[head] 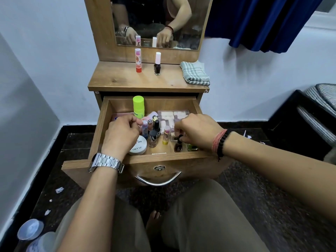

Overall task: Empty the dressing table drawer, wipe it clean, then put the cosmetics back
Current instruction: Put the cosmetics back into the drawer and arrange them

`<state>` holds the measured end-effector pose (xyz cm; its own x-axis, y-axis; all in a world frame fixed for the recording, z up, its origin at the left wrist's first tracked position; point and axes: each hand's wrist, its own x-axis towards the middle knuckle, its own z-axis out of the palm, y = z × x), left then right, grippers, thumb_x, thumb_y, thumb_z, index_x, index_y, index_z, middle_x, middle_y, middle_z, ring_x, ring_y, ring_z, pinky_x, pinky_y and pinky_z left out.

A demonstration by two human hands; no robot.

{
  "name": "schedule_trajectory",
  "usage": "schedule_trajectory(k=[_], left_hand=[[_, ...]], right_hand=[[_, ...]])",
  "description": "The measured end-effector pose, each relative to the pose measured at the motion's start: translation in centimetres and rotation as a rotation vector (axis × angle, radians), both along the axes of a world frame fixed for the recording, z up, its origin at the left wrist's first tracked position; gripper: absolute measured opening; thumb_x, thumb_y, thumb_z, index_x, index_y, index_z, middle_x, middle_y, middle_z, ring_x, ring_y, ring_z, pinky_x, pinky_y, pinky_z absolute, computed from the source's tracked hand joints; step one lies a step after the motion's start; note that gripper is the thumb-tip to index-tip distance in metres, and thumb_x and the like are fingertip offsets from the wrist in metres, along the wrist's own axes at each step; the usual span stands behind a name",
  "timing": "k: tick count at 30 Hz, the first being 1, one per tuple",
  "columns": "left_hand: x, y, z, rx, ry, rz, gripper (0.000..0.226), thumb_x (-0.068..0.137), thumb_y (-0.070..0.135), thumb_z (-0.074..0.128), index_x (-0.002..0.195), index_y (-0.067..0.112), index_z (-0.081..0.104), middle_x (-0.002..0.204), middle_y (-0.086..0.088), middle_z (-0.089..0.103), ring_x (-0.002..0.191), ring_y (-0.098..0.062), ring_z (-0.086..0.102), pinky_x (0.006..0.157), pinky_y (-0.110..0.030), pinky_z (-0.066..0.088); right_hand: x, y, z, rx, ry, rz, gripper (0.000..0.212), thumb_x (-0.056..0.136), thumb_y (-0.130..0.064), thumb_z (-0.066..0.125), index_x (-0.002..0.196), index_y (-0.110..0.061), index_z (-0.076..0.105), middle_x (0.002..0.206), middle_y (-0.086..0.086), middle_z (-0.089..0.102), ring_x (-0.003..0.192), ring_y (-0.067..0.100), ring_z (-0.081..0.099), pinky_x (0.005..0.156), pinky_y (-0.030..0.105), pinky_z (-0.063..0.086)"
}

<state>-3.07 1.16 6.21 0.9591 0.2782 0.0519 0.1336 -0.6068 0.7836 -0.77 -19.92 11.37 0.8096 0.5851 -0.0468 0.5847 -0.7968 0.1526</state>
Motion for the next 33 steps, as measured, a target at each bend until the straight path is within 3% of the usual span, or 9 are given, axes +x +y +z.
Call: schedule_trajectory(k=[6,13,15,17,18,23,26,29,33], left_hand=[[-0.1,-0.1,0.2,0.015,-0.014,0.004,0.029,0.09,0.015,0.049,0.071,0.033,0.061,0.086,0.001,0.073,0.085,-0.028,0.068,0.082,-0.044,0.054],[-0.1,-0.1,0.3,0.044,-0.032,-0.032,0.021,0.086,0.023,0.05,0.076,0.036,0.064,0.088,0.001,0.073,0.084,-0.024,0.07,0.079,-0.043,0.056],[-0.2,-0.2,0.6,0.062,-0.077,-0.021,0.021,0.09,0.016,0.053,0.078,0.03,0.065,0.093,0.003,0.073,0.077,-0.012,0.069,0.07,-0.031,0.055],[-0.6,-0.6,1.2,0.086,-0.131,0.008,0.023,0.092,0.009,0.052,0.083,0.026,0.065,0.092,0.006,0.071,0.065,0.009,0.061,0.058,-0.009,0.044],[-0.8,-0.9,1.5,0.084,-0.157,0.018,0.023,0.092,0.007,0.052,0.086,0.025,0.065,0.091,0.006,0.07,0.063,0.011,0.059,0.056,-0.005,0.041],[0.1,-1.6,4.5,0.151,-0.28,-0.026,0.017,0.09,0.011,0.057,0.093,0.025,0.066,0.087,0.009,0.066,0.081,-0.009,0.063,0.072,-0.024,0.046],[3.1,-1.9,8.1,0.232,-0.394,-0.044,0.018,0.089,0.01,0.055,0.1,0.019,0.066,0.096,0.005,0.065,0.085,-0.013,0.06,0.078,-0.025,0.044],[8.8,-1.2,10.9,0.424,-0.428,-0.04,0.029,0.088,0.013,0.054,0.116,0.018,0.062,0.116,-0.005,0.06,0.101,-0.019,0.059,0.086,-0.03,0.045],[15.9,0.5,11.7,0.608,-0.255,-0.086,0.049,0.092,0.016,0.051,0.141,0.023,0.044,0.148,-0.005,0.037,0.129,-0.026,0.045,0.104,-0.037,0.041]], right_hand=[[-0.2,-0.1,0.4,0.07,-0.007,0.011,0.019,0.088,-0.037,0.057,0.104,-0.028,0.063,0.103,-0.001,0.067,0.096,0.024,0.062,0.066,0.028,0.04],[-1.8,3.1,1.9,0.41,0.066,-0.107,0.016,0.084,-0.033,0.056,0.096,-0.029,0.066,0.097,-0.003,0.07,0.093,0.023,0.064,0.078,0.034,0.052],[-1.9,4.6,1.5,0.539,0.12,-0.175,0.015,0.084,-0.034,0.059,0.094,-0.028,0.068,0.095,-0.004,0.071,0.092,0.021,0.065,0.08,0.033,0.054],[-2.3,5.6,0.7,0.694,0.154,-0.266,0.014,0.085,-0.034,0.06,0.093,-0.027,0.069,0.092,-0.004,0.072,0.09,0.019,0.065,0.079,0.034,0.055],[-2.8,5.9,0.1,0.754,0.171,-0.303,0.013,0.086,-0.032,0.06,0.093,-0.027,0.069,0.093,-0.003,0.071,0.091,0.019,0.065,0.08,0.033,0.055],[-4.6,5.6,-1.6,0.842,0.183,-0.284,0.013,0.089,-0.026,0.057,0.099,-0.027,0.064,0.105,-0.003,0.068,0.098,0.02,0.062,0.074,0.027,0.045],[-3.6,5.0,-1.7,0.888,0.15,-0.284,0.017,0.088,-0.025,0.057,0.102,-0.028,0.065,0.102,-0.003,0.067,0.096,0.019,0.062,0.077,0.029,0.046],[-2.6,4.2,-1.4,0.942,0.162,-0.306,0.018,0.089,-0.027,0.057,0.105,-0.029,0.064,0.108,-0.007,0.066,0.099,0.014,0.059,0.082,0.03,0.05],[-2.1,2.1,-1.3,1.052,0.193,-0.327,0.02,0.09,-0.024,0.058,0.108,-0.03,0.064,0.105,-0.009,0.065,0.094,0.008,0.06,0.081,0.026,0.052]])
